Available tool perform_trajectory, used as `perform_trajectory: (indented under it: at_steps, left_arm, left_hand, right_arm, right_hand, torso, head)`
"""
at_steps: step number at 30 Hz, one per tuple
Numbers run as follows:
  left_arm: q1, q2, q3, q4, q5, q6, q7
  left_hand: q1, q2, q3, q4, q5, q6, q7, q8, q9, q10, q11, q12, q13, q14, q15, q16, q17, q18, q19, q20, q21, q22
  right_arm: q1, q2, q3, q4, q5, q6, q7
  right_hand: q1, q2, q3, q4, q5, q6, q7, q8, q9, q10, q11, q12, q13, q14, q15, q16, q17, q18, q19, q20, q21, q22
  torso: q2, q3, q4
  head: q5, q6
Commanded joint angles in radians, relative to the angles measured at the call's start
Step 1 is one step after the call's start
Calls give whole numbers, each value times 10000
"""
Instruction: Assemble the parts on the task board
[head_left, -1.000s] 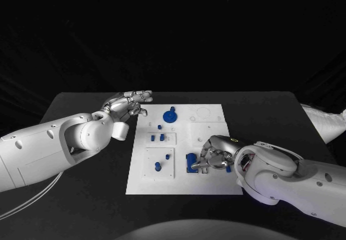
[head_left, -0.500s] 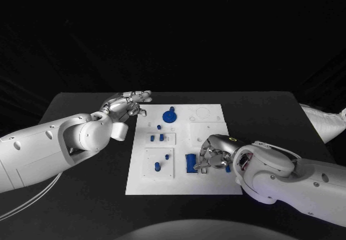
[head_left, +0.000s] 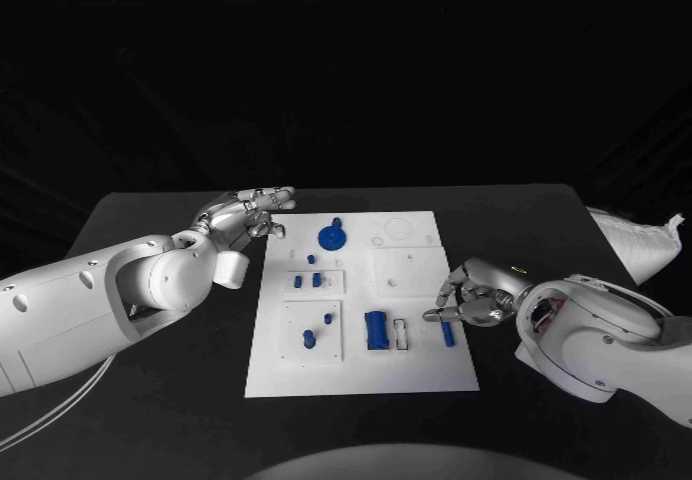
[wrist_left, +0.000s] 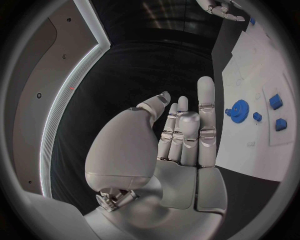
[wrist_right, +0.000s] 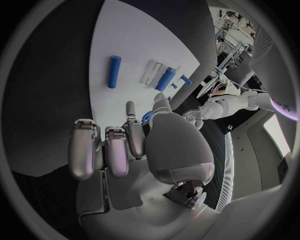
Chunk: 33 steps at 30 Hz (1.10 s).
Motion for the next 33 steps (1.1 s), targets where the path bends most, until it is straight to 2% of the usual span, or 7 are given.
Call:
perform_trajectory:
  at_steps: [1,3,6,10,16,22,33]
  left_arm:
    - [4,-14,6,69,-29,114,41]
    - [4,-10,6,85,-29,145,42]
    - [4,-4,6,89,-29,175,46]
    - [3,-4,5,77,-29,207,61]
    - [2,-18,5,69,-29,214,71]
    - [-4,-28,3,59,-29,218,64]
    - [-8,-57,2,50,-29,217,60]
  left_hand:
    - [8,63,-59,1,-38,-73,-2,70,3,-77,4,52,14,-78,-11,27,-2,105,-9,35,-36,-16]
    - [8,63,-59,1,-38,-73,-2,70,3,-77,4,52,14,-78,-11,27,-2,105,-9,35,-36,-16]
    - [9,64,-59,0,-38,-73,-2,70,3,-77,4,53,14,-78,-11,27,-3,105,-9,35,-36,-16]
    - [57,102,-44,-20,-31,-61,-9,96,7,-89,-3,93,18,-84,-17,30,-20,107,-7,33,-38,-18]
    - [73,113,-38,-27,-29,-54,-12,106,9,-92,-6,106,19,-87,-19,29,-26,108,-7,31,-39,-19]
    - [80,113,-37,-32,-29,-58,-11,106,8,-97,-6,110,19,-86,-20,33,-22,108,-7,30,-39,-19]
    - [80,113,-37,-32,-29,-58,-11,106,8,-97,-6,110,19,-86,-20,33,-22,108,-7,30,-39,-19]
  right_arm:
    - [4,-126,-13,-78,-475,86,407]
    - [-8,-222,-20,-69,-1132,356,217]
    - [-25,-322,-33,-59,-1828,786,-3]
    - [-91,-356,-55,-97,-2301,1236,-154]
    - [-312,-157,-73,-232,-2505,1486,-224]
    - [-483,101,-77,-382,-2550,1573,-251]
    - [-591,413,-78,-601,-2610,1813,-274]
  right_hand:
    - [147,41,-51,-49,-88,-40,36,-80,-37,252,53,46,832,904,64,73,1921,-164,192,80,67,34]
    - [185,27,-85,-53,-30,43,27,-101,-55,268,49,77,856,910,67,91,1955,-176,211,89,112,100]
    - [267,24,-137,-28,964,267,-15,-138,-87,297,11,122,894,910,41,96,1966,-183,224,80,150,156]
    - [281,83,-155,23,1149,432,-56,-126,-76,321,-19,168,929,914,21,108,1988,-187,230,68,169,185]
    - [341,124,-210,56,825,546,-88,-185,-67,344,-49,193,957,915,-9,111,1995,-191,234,39,186,211]
    - [655,357,-94,-65,24,629,-81,-341,-81,361,-49,200,986,917,-13,115,2009,-195,232,27,196,234]
    - [1136,685,312,-336,-500,756,-108,-496,-106,383,-76,218,1021,924,-34,134,2046,-205,243,13,231,293]
  torso:
    - [13,-2,-59]
    - [14,12,-69]
    - [1,5,-72]
    - [5,-10,-60]
    - [16,-3,-24]
    - [17,-15,-32]
    - [21,-5,-47]
  head:
    - [-102,64]
    - [-134,56]
    - [-152,34]
    - [-182,40]
    - [-168,58]
    - [-148,27]
    - [-108,-18]
